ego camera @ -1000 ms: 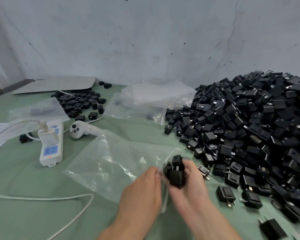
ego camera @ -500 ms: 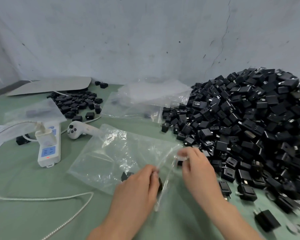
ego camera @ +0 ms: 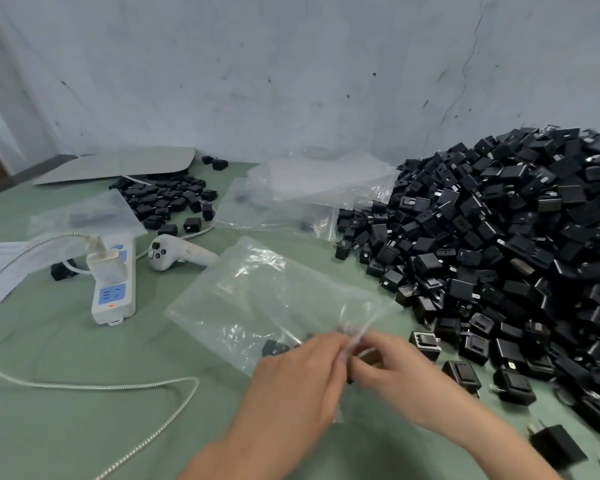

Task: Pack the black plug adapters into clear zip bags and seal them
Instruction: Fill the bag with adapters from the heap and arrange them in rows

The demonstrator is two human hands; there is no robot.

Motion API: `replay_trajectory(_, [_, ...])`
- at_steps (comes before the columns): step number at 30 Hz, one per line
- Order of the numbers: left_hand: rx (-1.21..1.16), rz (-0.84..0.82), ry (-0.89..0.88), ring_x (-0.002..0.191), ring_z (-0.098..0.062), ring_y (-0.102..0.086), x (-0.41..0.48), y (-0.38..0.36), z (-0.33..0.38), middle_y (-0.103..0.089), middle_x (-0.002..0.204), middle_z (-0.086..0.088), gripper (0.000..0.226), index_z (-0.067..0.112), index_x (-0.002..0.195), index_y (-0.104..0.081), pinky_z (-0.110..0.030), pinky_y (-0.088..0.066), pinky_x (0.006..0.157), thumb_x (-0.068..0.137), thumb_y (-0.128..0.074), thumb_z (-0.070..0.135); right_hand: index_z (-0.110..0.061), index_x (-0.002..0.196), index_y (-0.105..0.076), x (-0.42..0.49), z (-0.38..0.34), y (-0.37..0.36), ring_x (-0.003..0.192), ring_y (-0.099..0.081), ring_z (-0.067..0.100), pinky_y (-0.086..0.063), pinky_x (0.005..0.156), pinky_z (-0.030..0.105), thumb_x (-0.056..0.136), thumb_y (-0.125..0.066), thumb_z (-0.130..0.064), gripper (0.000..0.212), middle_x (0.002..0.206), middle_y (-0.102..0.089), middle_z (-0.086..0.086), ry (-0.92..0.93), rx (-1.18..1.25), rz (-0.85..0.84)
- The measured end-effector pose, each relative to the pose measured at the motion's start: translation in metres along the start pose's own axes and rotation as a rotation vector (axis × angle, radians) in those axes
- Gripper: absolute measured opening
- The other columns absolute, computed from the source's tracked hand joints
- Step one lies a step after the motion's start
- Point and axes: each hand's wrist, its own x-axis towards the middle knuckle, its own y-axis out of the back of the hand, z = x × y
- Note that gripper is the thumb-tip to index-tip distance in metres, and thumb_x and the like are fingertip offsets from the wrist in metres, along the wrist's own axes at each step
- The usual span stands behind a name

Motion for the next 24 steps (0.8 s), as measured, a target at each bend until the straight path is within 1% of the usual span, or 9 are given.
replay_trajectory(4, [-0.085, -0.093, -0.214, 0.094, -0.002, -0.062, -0.001, 0.012, 0.001, -0.068, 0.111, 0.017, 0.034, 0.035, 0.118, -0.062, -0.026, -0.052, 0.078, 0.102, -0.035, 0.047, -0.01, 0.124, -0.067, -0.003, 0.011, -0.012, 0.106, -0.051, -0.02, -0.03, 0.09, -0.004, 0.088, -0.061, -0.004, 0.036, 0.092, -0.049, -0.032, 0.212, -0.291, 0.083])
replay_trajectory(6, [-0.237, -0.108, -0.175, 0.111, 0.008, -0.054, -0.001, 0.019, -0.012, -0.063, 0.118, 0.028, 0.039, 0.041, 0.122, -0.06, -0.014, -0.042, 0.093, 0.101, -0.032, 0.056, -0.015, 0.138, -0.056, -0.003, 0.015, -0.014, 0.125, -0.05, 0.004, -0.031, 0.102, 0.006, 0.097, -0.057, -0.012, 0.042, 0.113, -0.054, -0.023, 0.187, -0.435, 0.022])
replay_trajectory(8, [-0.266, 0.045, 0.001, 0.117, 0.011, -0.048, 0.001, 0.024, -0.038, -0.06, 0.119, 0.031, 0.044, 0.041, 0.124, -0.061, -0.014, -0.035, 0.102, 0.099, -0.029, 0.059, -0.022, 0.151, -0.036, 0.0, 0.014, -0.019, 0.139, -0.04, 0.021, -0.031, 0.118, 0.032, 0.105, -0.044, -0.029, 0.048, 0.148, -0.042, -0.001, 0.142, -0.475, -0.039])
replay_trajectory(12, [0.019, 0.1, 0.271, 0.134, -0.015, -0.043, 0.008, 0.021, -0.095, -0.05, 0.145, 0.002, 0.041, 0.019, 0.144, -0.048, -0.031, -0.028, 0.115, 0.105, -0.039, 0.029, -0.044, 0.155, 0.006, 0.011, 0.007, -0.026, 0.141, -0.032, 0.018, -0.035, 0.117, 0.042, 0.096, -0.013, -0.074, 0.068, 0.158, -0.012, -0.009, 0.144, -0.808, -0.035])
replay_trajectory(15, [0.094, -0.058, 0.378, 0.143, -0.015, -0.032, 0.003, 0.004, -0.117, -0.037, 0.155, 0.0, 0.046, 0.017, 0.15, -0.036, -0.027, -0.019, 0.119, 0.106, -0.037, 0.029, -0.049, 0.152, 0.012, 0.025, 0.009, -0.023, 0.153, -0.001, 0.017, -0.002, 0.124, 0.045, 0.094, -0.015, -0.076, 0.07, 0.164, 0.005, -0.016, 0.281, -0.846, -0.063])
replay_trajectory(17, [0.155, -0.082, 0.362, 0.144, -0.014, -0.032, 0.0, -0.004, -0.121, -0.036, 0.156, 0.002, 0.047, 0.018, 0.149, -0.038, -0.028, -0.019, 0.119, 0.106, -0.033, 0.034, -0.046, 0.156, -0.003, 0.039, 0.011, -0.026, 0.152, 0.008, 0.006, 0.017, 0.119, 0.034, 0.097, -0.023, -0.064, 0.065, 0.165, 0.0, -0.019, 0.419, -0.849, -0.099])
replay_trajectory(19, [0.164, -0.082, 0.358, 0.141, -0.017, -0.037, 0.001, -0.004, -0.12, -0.04, 0.153, -0.001, 0.055, 0.015, 0.146, -0.044, -0.03, -0.022, 0.119, 0.1, -0.026, 0.039, -0.041, 0.153, -0.026, 0.053, 0.009, -0.035, 0.148, -0.021, 0.006, -0.004, 0.124, 0.03, 0.097, -0.028, -0.061, 0.06, 0.159, -0.03, -0.016, 0.42, -0.732, -0.115])
replay_trajectory(21, [0.159, -0.083, 0.352, 0.14, -0.018, -0.039, 0.003, -0.002, -0.119, -0.041, 0.152, -0.001, 0.064, 0.015, 0.144, -0.048, -0.029, -0.023, 0.119, 0.091, -0.024, 0.042, -0.039, 0.146, -0.038, 0.064, 0.009, -0.046, 0.125, -0.042, 0.008, -0.031, 0.111, 0.027, 0.097, -0.032, -0.061, 0.054, 0.14, -0.051, -0.013, 0.384, -0.672, -0.059])
replay_trajectory(24, [0.159, -0.087, 0.356, 0.14, -0.018, -0.038, 0.003, -0.003, -0.12, -0.04, 0.153, -0.001, 0.06, 0.016, 0.143, -0.049, -0.029, -0.023, 0.119, 0.094, -0.025, 0.042, -0.037, 0.135, -0.051, 0.081, 0.005, -0.048, 0.096, -0.051, 0.003, -0.037, 0.08, 0.005, 0.1, -0.045, -0.048, 0.037, 0.108, -0.057, -0.019, 0.301, -0.544, 0.056])
